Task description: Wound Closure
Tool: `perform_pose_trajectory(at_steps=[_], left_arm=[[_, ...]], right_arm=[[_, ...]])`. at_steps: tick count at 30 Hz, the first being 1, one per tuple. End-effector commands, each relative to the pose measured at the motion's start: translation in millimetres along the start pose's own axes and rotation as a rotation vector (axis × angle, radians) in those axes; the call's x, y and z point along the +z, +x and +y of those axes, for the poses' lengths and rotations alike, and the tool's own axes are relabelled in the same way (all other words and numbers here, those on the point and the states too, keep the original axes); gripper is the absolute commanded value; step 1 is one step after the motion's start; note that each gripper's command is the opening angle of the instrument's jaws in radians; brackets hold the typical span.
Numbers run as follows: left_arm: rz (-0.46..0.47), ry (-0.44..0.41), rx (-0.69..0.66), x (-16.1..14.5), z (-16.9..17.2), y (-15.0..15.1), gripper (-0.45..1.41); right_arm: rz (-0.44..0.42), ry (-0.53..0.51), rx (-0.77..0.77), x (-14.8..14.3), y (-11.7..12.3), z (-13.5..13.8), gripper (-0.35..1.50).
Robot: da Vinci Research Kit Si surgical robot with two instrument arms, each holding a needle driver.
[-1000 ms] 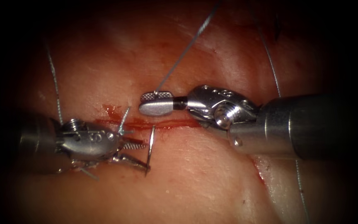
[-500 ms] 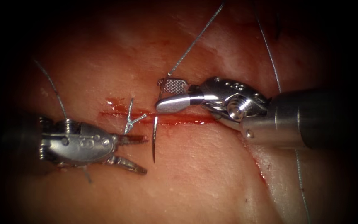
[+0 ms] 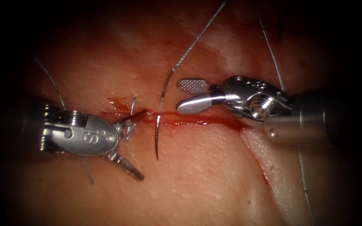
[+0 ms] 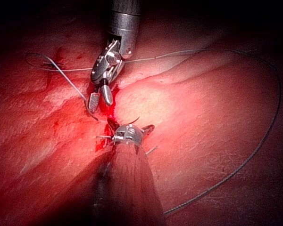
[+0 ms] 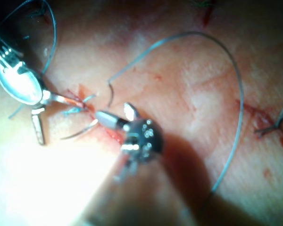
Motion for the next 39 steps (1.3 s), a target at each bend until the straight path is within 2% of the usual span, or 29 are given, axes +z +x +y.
perform_pose_trajectory(at_steps=[1,9,23,25,26,29,31,32,39], left_arm=[[0.001,-0.003,0.031,1.0,0.1,-0.1,0.99],[0.056,-0.009,0.175,2.6,0.4,-0.1,0.91],[0.068,0.000,0.250,4.3,-1.5,-2.1,0.66],[0.066,0.003,0.252,4.6,-1.4,-2.2,0.52],[0.066,0.003,0.252,4.6,-1.4,-2.2,0.52],[0.071,0.007,0.250,4.7,-1.3,-2.1,0.22],[0.074,0.007,0.250,4.5,-1.3,-2.0,-0.26],[0.081,0.006,0.250,4.3,-1.2,-2.0,-0.45],[0.107,0.066,0.188,2.1,-1.3,-1.4,-0.45]], right_arm=[[0.000,0.005,-0.001,0.7,-0.4,0.2,1.33],[-0.002,0.008,-0.001,-0.3,-0.4,0.4,1.33],[0.017,-0.021,0.001,-2.6,-0.3,0.4,1.33],[0.019,-0.025,0.001,-2.6,-0.3,0.4,1.33],[0.019,-0.025,0.001,-2.6,-0.3,0.4,1.33],[0.020,-0.026,0.002,-2.6,-0.3,0.4,1.33],[0.021,-0.028,0.002,-2.6,-0.3,0.4,1.33],[0.022,-0.029,0.002,-2.6,-0.3,0.4,1.33],[0.031,-0.043,0.006,-3.4,0.0,0.3,1.33]])
